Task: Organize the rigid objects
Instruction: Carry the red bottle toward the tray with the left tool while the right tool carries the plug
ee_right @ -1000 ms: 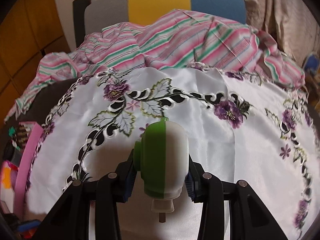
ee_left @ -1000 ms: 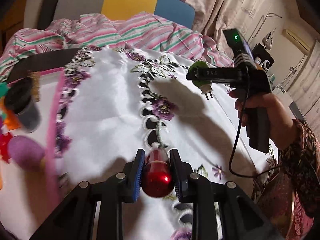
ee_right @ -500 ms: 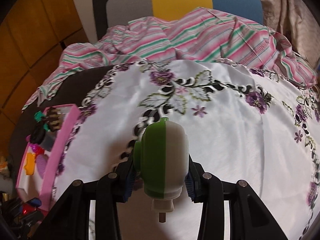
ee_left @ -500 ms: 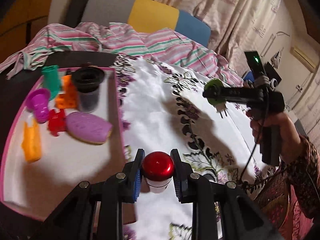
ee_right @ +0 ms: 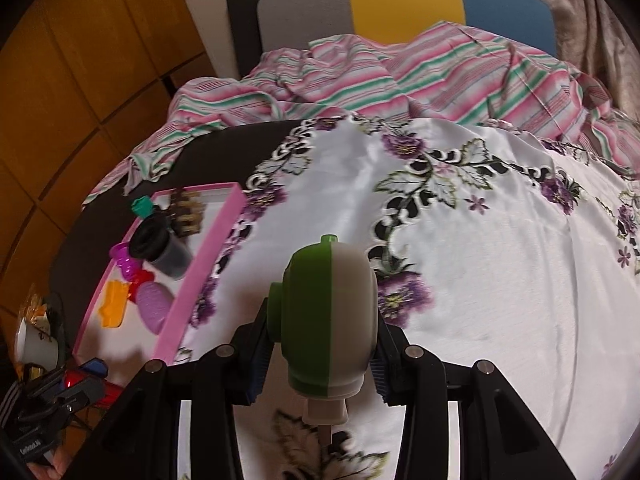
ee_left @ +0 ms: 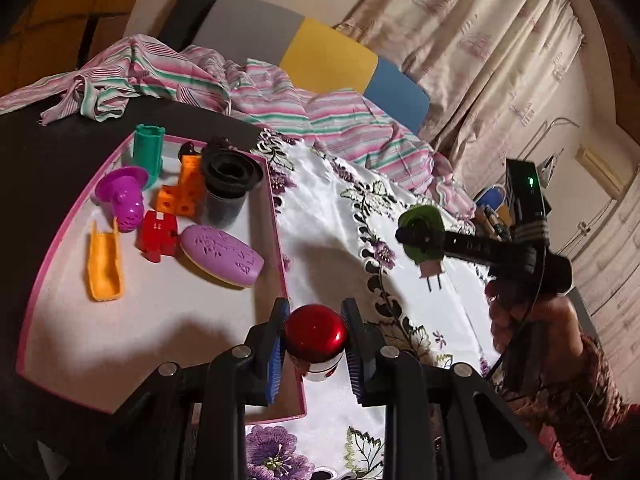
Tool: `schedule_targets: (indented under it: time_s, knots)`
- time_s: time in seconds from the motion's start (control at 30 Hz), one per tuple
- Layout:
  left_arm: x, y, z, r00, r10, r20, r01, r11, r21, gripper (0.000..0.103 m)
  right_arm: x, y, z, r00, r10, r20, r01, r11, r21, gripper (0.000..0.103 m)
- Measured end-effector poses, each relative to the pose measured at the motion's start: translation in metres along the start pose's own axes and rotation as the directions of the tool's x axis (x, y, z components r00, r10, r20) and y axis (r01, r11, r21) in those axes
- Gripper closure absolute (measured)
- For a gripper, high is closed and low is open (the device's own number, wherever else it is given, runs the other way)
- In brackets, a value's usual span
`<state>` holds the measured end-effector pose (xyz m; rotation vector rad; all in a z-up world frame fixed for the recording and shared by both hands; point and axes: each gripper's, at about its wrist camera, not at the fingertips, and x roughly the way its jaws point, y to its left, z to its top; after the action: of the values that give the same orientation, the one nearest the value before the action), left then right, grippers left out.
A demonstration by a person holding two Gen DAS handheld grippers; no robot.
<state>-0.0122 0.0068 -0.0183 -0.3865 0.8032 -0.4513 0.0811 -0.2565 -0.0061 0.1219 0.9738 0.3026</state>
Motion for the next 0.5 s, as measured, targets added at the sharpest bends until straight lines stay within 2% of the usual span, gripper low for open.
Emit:
schedule_targets:
  time_s: [0.23,0.5]
  knots:
    - [-0.017,0.024,0.009,0.998,0.019,0.053,-0.016,0.998,-0.059,0.078,-0.006,0.026,-0.011,0.998,0.062,-0.002,-0.062,0.998,-0.006,0.061]
    - [-0.003,0.063,0.005,0.996,0.077,-0.036,-0.082,0.983,-0.161,0.078,-0.017,0.063,-0.020,0.991,0.134,0.004,-0.134,0.989,-0.056,0.061]
